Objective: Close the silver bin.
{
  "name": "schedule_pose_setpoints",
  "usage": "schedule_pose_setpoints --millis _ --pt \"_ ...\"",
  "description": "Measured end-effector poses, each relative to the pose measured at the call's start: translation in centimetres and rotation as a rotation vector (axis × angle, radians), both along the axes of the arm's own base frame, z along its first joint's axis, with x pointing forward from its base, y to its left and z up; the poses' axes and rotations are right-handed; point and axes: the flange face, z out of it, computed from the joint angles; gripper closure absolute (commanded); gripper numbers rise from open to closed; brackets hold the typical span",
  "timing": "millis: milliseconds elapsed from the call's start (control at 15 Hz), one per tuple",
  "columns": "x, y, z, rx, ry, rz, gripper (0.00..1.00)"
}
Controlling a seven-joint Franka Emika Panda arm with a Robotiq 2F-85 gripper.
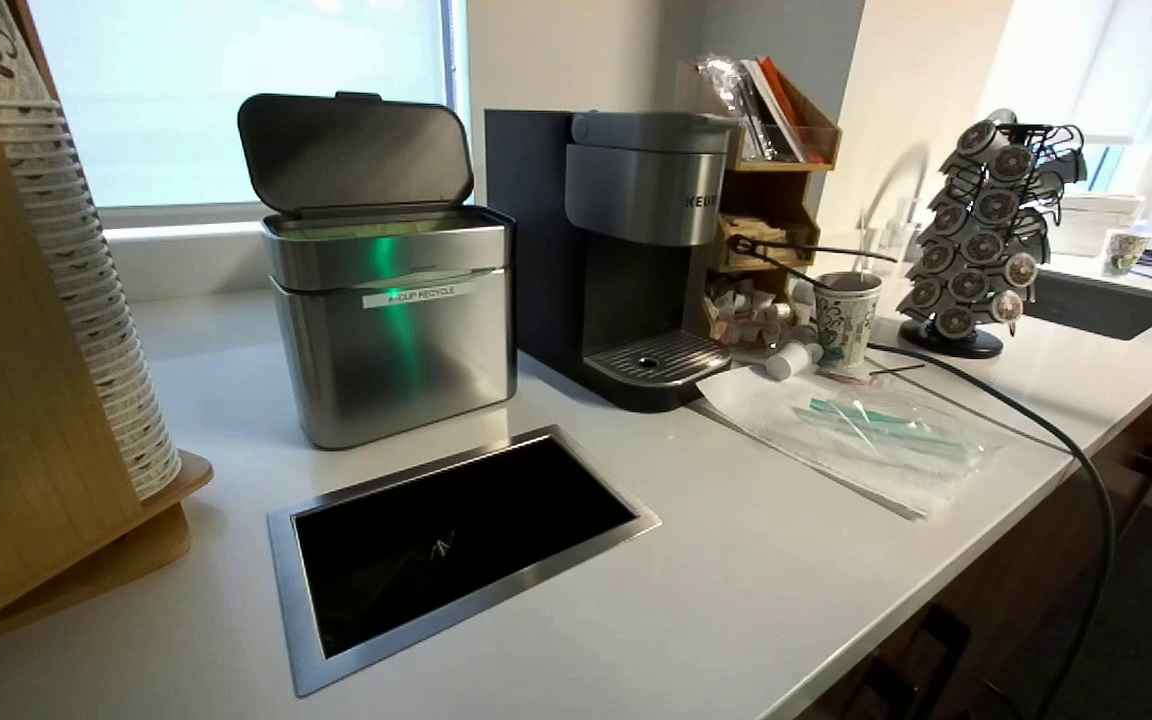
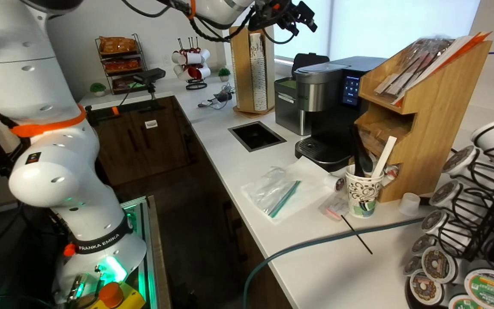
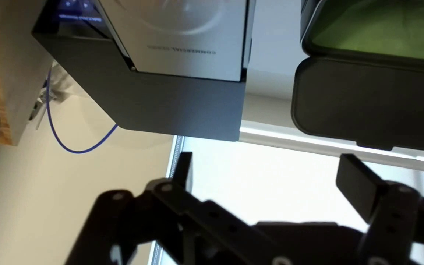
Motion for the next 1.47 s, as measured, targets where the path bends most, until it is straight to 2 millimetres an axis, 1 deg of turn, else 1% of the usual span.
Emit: schedule_pose_setpoints --millis 133,200,333,467,733,867,933,1067,1267,1467 --pt "3.1 0.8 -0.3 0.001 -0.029 0.001 0.00" --pt "4.3 1.3 -0.3 -0.001 -0.045 0.007 0.00" --pt "6.0 1.9 -0.1 0.004 -0.066 0.018 0.00" --pt "6.5 2.1 0.0 0.007 -0.073 0.021 0.00" --pt "6.5 2.1 0.4 0.010 -0.081 0.020 0.00" --pt "7.1 2.5 0.4 0.017 -0.094 0.013 0.00" --pt "7.6 3.1 0.2 0.017 -0.104 0.015 0.00" --pt "9.0 4.7 -0.2 0.024 -0.122 0.035 0.00" --pt "11.2 7.8 -1.2 0.064 -0.138 0.066 0.00" --pt "12.4 11.0 -2.0 0.105 -0.140 0.069 0.00"
